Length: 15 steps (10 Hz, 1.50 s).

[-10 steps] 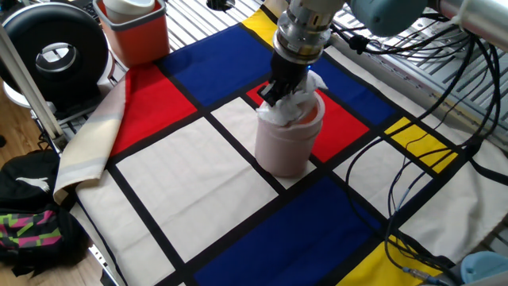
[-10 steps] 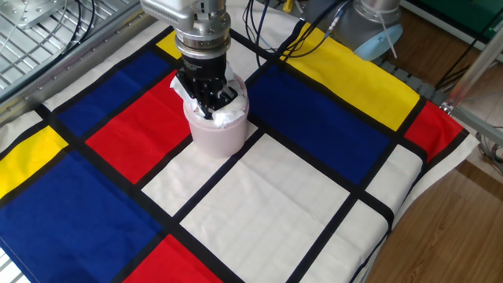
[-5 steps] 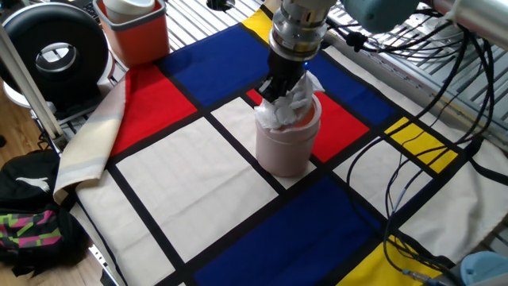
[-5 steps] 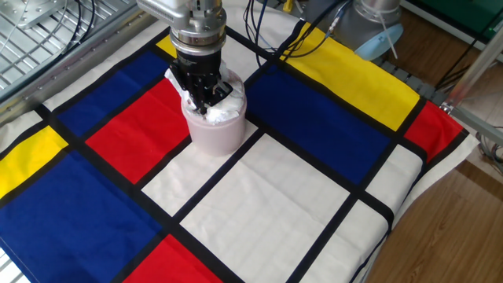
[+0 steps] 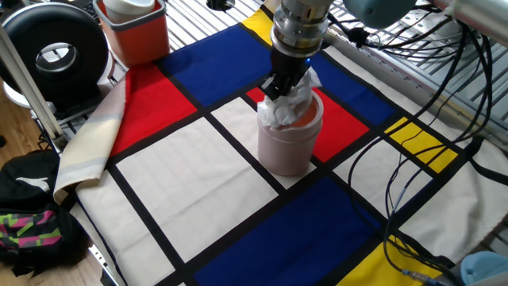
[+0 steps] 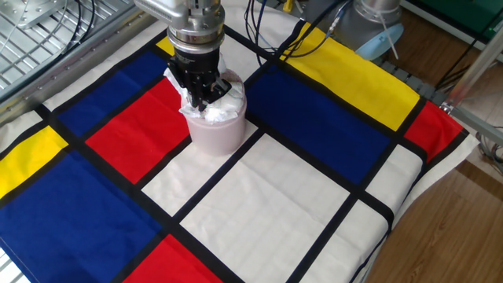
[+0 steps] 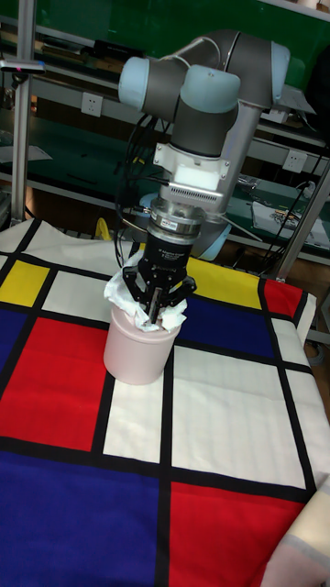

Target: Put the garbage in the trash can

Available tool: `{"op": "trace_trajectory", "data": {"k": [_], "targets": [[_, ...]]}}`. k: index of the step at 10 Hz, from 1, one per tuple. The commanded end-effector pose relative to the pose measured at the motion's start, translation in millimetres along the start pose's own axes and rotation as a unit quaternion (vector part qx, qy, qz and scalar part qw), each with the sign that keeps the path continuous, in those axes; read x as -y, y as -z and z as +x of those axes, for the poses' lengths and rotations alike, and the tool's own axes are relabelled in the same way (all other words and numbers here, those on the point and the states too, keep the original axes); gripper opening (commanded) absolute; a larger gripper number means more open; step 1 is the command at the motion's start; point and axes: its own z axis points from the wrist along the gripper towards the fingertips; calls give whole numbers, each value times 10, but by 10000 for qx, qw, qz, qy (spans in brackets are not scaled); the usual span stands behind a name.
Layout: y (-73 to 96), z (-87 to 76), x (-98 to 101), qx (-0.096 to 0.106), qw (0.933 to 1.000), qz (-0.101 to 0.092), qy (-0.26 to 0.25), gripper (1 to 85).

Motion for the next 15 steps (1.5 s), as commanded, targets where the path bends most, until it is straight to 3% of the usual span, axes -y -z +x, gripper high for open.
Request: {"op": "trace_trajectory", "data": {"k": [1, 9, 15], "targets": [[53, -17, -13, -2, 10000, -27, -31, 197], [212, 44, -36, -106, 9999, 28, -41, 193], [429, 189, -26, -207, 9996, 191, -66, 197]]}}
